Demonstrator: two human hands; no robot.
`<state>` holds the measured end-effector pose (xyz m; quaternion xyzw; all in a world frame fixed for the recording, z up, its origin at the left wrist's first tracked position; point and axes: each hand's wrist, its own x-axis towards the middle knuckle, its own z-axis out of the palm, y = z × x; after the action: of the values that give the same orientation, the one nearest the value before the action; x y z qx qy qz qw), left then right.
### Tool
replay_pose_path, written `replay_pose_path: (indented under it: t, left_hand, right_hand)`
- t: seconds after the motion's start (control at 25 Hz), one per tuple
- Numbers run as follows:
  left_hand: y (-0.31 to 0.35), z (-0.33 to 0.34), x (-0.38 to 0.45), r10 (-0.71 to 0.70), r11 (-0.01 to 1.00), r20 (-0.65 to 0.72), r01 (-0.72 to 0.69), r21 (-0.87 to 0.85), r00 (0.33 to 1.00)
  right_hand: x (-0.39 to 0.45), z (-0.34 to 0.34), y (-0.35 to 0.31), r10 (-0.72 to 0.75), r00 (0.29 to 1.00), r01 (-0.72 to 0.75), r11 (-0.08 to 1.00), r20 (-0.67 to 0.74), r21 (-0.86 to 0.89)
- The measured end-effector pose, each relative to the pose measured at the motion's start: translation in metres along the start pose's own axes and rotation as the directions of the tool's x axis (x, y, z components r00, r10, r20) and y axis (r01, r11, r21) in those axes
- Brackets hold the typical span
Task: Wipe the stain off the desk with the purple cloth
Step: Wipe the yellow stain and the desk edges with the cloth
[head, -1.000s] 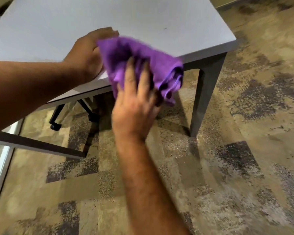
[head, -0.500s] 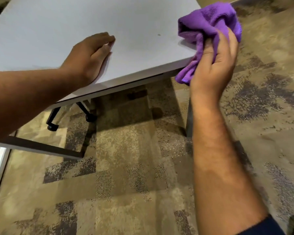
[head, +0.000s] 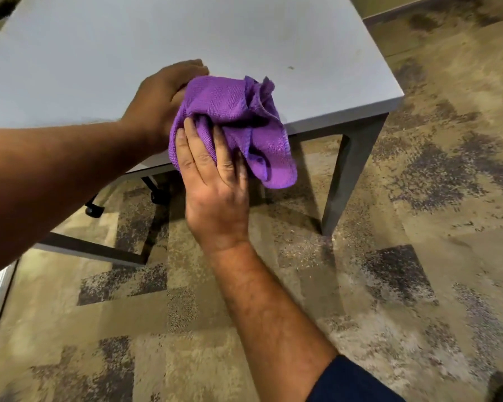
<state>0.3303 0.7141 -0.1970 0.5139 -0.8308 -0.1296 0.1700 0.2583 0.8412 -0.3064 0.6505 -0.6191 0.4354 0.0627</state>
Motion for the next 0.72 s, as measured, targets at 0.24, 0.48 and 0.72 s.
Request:
replay_pose_path:
  t: [0.24,0.48,0.72]
  left_hand:
    - [-0.016,0.005,0.007,-0.085,0.996,-0.093,0.087,0.018,0.992]
    - [-0.012,0.003,0.005,-0.068,0.995,-0.094,0.074,0.061,0.993]
    - [-0.011,0.002,0.006,-0.115,0.990,-0.065,0.119,0.073,0.991]
  right_hand:
    - [0.057,-0.039,0.101,-0.273,0.957,0.237,0.929,-0.094,-0.286]
    - [0.077,-0.112,0.199,-0.116,0.993,0.116,0.930,0.023,-0.349]
    - [0.105,-0.125,0.176,0.074,0.994,-0.051,0.963,0.076,-0.265]
